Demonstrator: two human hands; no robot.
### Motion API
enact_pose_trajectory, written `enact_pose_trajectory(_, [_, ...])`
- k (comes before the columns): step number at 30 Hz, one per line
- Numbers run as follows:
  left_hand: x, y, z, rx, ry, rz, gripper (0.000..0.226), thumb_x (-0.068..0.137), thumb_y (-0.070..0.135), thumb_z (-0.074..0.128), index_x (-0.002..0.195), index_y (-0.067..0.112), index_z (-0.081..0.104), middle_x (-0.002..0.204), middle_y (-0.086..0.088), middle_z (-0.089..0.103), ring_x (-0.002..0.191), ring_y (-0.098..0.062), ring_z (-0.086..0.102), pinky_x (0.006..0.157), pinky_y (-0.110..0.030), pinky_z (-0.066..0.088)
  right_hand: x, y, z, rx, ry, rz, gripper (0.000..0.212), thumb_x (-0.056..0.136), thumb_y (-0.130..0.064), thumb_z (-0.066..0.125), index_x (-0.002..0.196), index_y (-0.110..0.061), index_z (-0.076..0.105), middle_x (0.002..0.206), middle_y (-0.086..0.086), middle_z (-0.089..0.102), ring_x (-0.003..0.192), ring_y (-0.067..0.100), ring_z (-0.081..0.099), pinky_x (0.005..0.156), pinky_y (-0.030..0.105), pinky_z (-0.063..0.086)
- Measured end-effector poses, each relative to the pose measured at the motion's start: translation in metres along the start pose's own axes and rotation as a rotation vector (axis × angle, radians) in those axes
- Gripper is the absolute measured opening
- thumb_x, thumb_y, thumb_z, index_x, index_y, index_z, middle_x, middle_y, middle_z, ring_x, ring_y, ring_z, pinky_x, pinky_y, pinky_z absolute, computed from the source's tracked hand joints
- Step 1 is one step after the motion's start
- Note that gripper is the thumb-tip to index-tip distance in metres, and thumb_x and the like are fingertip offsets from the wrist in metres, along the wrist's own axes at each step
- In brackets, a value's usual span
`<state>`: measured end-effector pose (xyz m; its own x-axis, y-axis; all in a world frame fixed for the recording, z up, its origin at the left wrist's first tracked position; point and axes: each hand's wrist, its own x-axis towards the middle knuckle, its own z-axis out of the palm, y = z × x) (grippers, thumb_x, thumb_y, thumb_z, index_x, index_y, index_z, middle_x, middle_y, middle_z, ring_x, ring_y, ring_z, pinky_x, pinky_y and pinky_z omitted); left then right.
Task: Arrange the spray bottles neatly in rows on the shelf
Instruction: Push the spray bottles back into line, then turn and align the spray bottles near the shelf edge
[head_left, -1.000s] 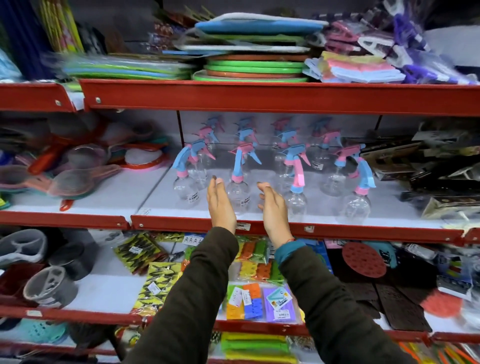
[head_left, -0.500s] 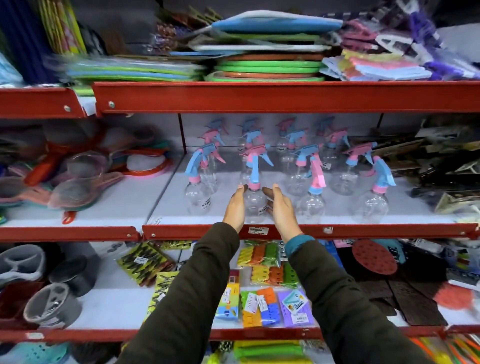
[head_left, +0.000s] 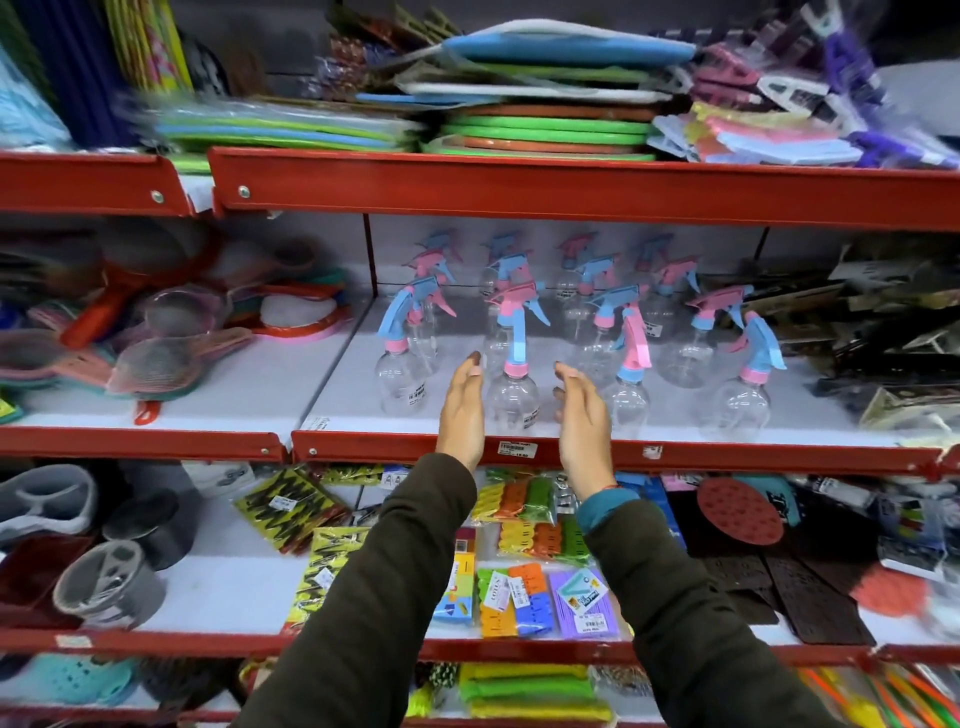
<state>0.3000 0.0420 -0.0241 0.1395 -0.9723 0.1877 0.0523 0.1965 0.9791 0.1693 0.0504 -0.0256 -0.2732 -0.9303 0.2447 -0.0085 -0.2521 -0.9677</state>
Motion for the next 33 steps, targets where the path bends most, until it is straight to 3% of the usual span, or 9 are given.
enact_pose_trajectory(7, [-0.018, 0.009, -0.03, -0.164, 0.212, 0.135, 0.037, 0.102, 0.03, 0.034, 0.133, 0.022, 0.053, 0.136, 0.0, 0.057, 0.131, -0.016, 0.049, 0.116, -0.035, 0.034, -0.032, -0.016, 0.024, 0.117, 0.015, -0.162, 0.034, 0.105, -0.026, 0.038, 0.114, -0.016, 0.069, 0.117, 0.004, 0.072, 0.096, 0.015, 0.065, 0.081, 0.027, 0.055])
enact_pose_trajectory(11, [-0.014, 0.009, -0.049, -0.143, 0.321, 0.181, 0.037, 0.102, 0.027, 0.035, 0.134, 0.02, 0.053, 0.133, -0.001, 0.057, 0.127, -0.016, 0.052, 0.11, -0.034, 0.04, -0.035, -0.012, 0.066, 0.113, -0.123, -0.076, 0.034, 0.105, -0.027, 0.038, 0.12, -0.018, 0.067, 0.125, 0.003, 0.069, 0.107, 0.012, 0.066, 0.097, 0.033, 0.054])
enact_pose_trajectory(15, [0.013, 0.004, -0.077, -0.042, 0.405, 0.132, 0.044, 0.101, 0.031, 0.033, 0.144, 0.023, 0.04, 0.152, 0.001, 0.04, 0.14, -0.012, 0.036, 0.115, -0.027, 0.026, -0.017, -0.005, 0.108, 0.023, -0.222, 0.081, 0.047, 0.103, -0.041, 0.037, 0.138, -0.016, 0.058, 0.146, 0.002, 0.057, 0.136, 0.018, 0.051, 0.12, 0.04, 0.037])
enact_pose_trajectory(18, [0.042, 0.008, -0.094, 0.025, 0.307, 0.006, 0.05, 0.102, 0.033, 0.027, 0.149, 0.019, 0.03, 0.159, -0.001, 0.027, 0.147, -0.016, 0.025, 0.115, -0.023, 0.016, 0.004, -0.003, 0.136, -0.028, -0.254, 0.177, 0.056, 0.101, -0.051, 0.035, 0.142, -0.018, 0.053, 0.151, 0.003, 0.052, 0.131, 0.014, 0.048, 0.109, 0.028, 0.033])
enact_pose_trajectory(21, [0.064, 0.013, -0.105, 0.014, 0.19, -0.151, 0.053, 0.101, 0.041, 0.026, 0.146, 0.018, 0.038, 0.155, -0.006, 0.036, 0.142, -0.021, 0.034, 0.12, -0.035, 0.022, 0.019, 0.0, 0.159, -0.047, -0.253, 0.249, 0.059, 0.1, -0.054, 0.033, 0.143, -0.019, 0.052, 0.154, 0.006, 0.049, 0.14, 0.024, 0.045, 0.111, 0.03, 0.031])
enact_pose_trajectory(24, [0.069, 0.014, -0.11, 0.029, 0.094, -0.208, 0.042, 0.101, 0.041, 0.026, 0.111, 0.02, 0.062, 0.113, -0.006, 0.066, 0.102, -0.017, 0.06, 0.087, -0.014, 0.044, 0.026, 0.006, 0.172, -0.021, -0.259, 0.314, 0.059, 0.098, -0.056, 0.034, 0.141, -0.02, 0.055, 0.152, 0.009, 0.053, 0.14, 0.029, 0.049, 0.121, 0.042, 0.034])
enact_pose_trajectory(26, [0.067, 0.016, -0.11, 0.006, 0.063, -0.21, 0.039, 0.101, 0.036, 0.026, 0.101, 0.018, 0.06, 0.094, -0.003, 0.067, 0.084, -0.014, 0.061, 0.067, -0.013, 0.049, 0.024, 0.01, 0.173, -0.029, -0.271, 0.313, 0.061, 0.096, -0.058, 0.035, 0.136, -0.02, 0.06, 0.143, 0.012, 0.061, 0.132, 0.03, 0.057, 0.117, 0.045, 0.041])
enact_pose_trajectory(29, [0.06, 0.016, -0.113, -0.049, 0.047, -0.206, 0.039, 0.102, 0.032, 0.025, 0.099, 0.014, 0.061, 0.085, -0.003, 0.07, 0.078, -0.012, 0.066, 0.068, -0.02, 0.049, 0.019, 0.013, 0.168, -0.045, -0.279, 0.275, 0.057, 0.096, -0.056, 0.036, 0.132, -0.019, 0.063, 0.134, 0.008, 0.066, 0.125, 0.026, 0.06, 0.114, 0.044, 0.044])
enact_pose_trajectory(33, [0.048, 0.012, -0.119, -0.031, 0.041, -0.151, 0.04, 0.102, 0.028, 0.027, 0.087, 0.023, 0.064, 0.074, 0.009, 0.071, 0.061, 0.005, 0.068, 0.054, -0.006, 0.048, 0.006, 0.015, 0.159, -0.036, -0.32, 0.21, 0.046, 0.101, -0.048, 0.037, 0.128, -0.022, 0.064, 0.126, 0.004, 0.069, 0.124, 0.024, 0.062, 0.114, 0.043, 0.044])
